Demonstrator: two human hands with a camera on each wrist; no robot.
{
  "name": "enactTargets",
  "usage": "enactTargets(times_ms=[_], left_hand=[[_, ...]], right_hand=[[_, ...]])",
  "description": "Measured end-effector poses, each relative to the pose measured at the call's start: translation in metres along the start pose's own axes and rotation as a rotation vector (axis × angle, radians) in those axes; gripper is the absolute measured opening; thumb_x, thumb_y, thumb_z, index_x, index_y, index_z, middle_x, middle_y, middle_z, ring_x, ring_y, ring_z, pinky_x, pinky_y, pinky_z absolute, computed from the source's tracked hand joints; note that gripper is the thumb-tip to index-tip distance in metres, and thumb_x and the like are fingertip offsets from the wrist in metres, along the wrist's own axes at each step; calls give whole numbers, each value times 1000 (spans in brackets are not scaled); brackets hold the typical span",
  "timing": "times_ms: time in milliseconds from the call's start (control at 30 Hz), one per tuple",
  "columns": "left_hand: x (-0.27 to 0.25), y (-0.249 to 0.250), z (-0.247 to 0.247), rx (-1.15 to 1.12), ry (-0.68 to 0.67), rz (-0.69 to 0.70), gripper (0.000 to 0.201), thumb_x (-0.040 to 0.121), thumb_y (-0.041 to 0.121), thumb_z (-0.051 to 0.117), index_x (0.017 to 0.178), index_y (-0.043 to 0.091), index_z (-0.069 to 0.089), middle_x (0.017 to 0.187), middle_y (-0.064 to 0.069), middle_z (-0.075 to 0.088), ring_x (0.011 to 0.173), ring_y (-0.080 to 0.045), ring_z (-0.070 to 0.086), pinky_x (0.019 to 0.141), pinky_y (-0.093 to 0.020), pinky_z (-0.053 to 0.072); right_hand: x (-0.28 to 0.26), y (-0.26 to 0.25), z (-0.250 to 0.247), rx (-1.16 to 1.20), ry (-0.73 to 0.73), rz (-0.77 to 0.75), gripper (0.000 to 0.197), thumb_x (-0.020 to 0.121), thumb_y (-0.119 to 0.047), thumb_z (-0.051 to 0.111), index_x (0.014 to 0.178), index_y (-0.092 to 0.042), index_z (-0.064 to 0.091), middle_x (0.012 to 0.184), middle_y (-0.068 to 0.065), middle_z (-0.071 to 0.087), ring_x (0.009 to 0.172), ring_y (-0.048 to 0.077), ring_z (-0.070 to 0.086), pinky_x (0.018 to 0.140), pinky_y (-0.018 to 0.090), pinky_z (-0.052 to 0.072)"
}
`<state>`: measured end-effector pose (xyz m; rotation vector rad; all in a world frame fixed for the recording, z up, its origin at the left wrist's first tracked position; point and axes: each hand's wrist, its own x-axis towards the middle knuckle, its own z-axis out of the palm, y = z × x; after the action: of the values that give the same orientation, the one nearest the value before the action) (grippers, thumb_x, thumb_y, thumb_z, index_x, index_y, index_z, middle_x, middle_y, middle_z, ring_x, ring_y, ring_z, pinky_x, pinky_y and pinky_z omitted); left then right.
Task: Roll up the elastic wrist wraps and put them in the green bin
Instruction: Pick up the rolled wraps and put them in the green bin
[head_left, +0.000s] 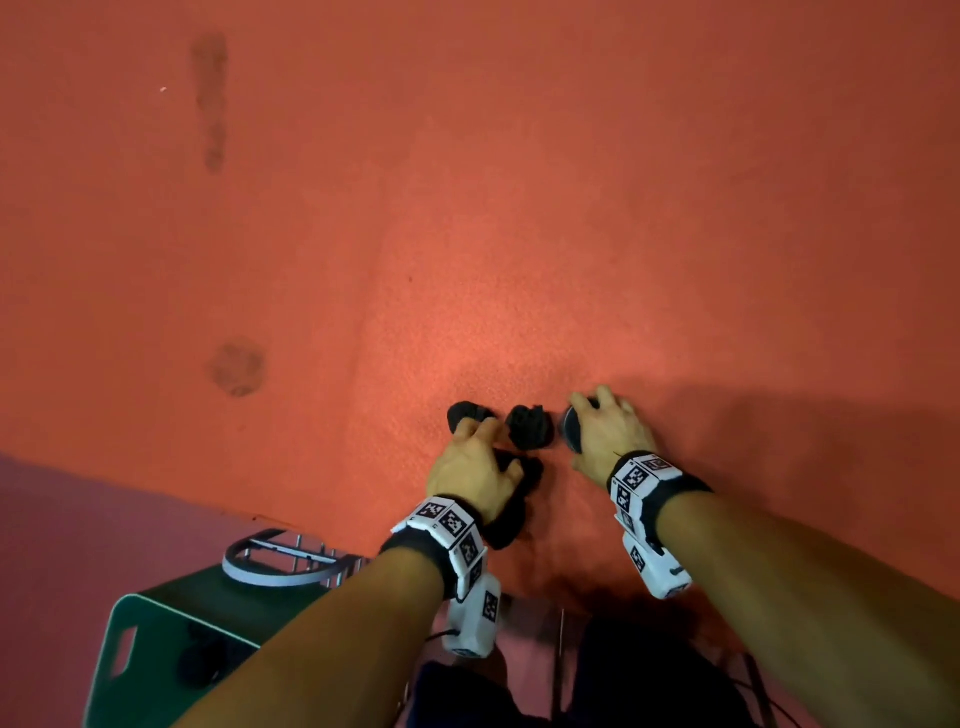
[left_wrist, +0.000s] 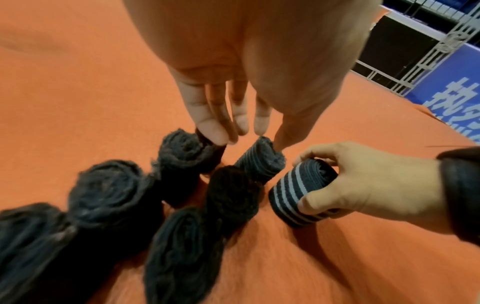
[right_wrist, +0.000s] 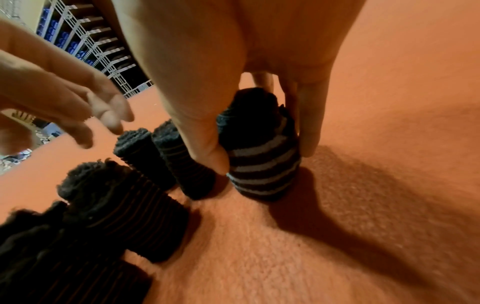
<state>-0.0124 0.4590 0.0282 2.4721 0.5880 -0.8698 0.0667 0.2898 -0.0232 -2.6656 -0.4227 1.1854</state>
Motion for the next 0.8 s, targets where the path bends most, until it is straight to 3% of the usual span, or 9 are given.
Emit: enactTargets(times_ms=[100,267,467,633,800], left_hand=[[14,16,4,44,0,71,62,85,33,70,143,30,47,145,1,36,126,-28,49,97,-42,52],[31,45,8,167,-82,83,70,84,27,72,145,36,39,157,2,18,138,-33,32,100,-46,51],[51,59,14,187,-151,34,66,87,18,70,146,35,43,155,-5,24,133,-40,43,107,-45,45],[65,70,22,235,-231,18,75,79,25,80,145,33,45,146,-8,34,125,-41,53,108,-48,47],[68,77,25,242,-181,61,52,86,16,68,136,23,55,128,-10,46,115,-39,60,100,-46,51]], right_hand=[[-4,16,-3,79,29,-5,75,80,-33,78,144,-28,39,137,1,39,126,32,44,98,43,51],[-22,52,-11,154,87,7,76,79,-31,77,145,-29,41,137,-1,40,126,29,45,105,39,44],[-43,82,-21,207,128,41,76,79,-29,78,146,-29,42,142,-2,40,130,27,44,105,40,46],[-54,94,-24,212,168,45,79,79,-28,77,149,-27,40,143,-1,40,130,26,45,108,37,43],[-57,95,-24,208,166,35,79,81,-29,77,150,-27,38,143,0,40,131,26,43,109,38,43]])
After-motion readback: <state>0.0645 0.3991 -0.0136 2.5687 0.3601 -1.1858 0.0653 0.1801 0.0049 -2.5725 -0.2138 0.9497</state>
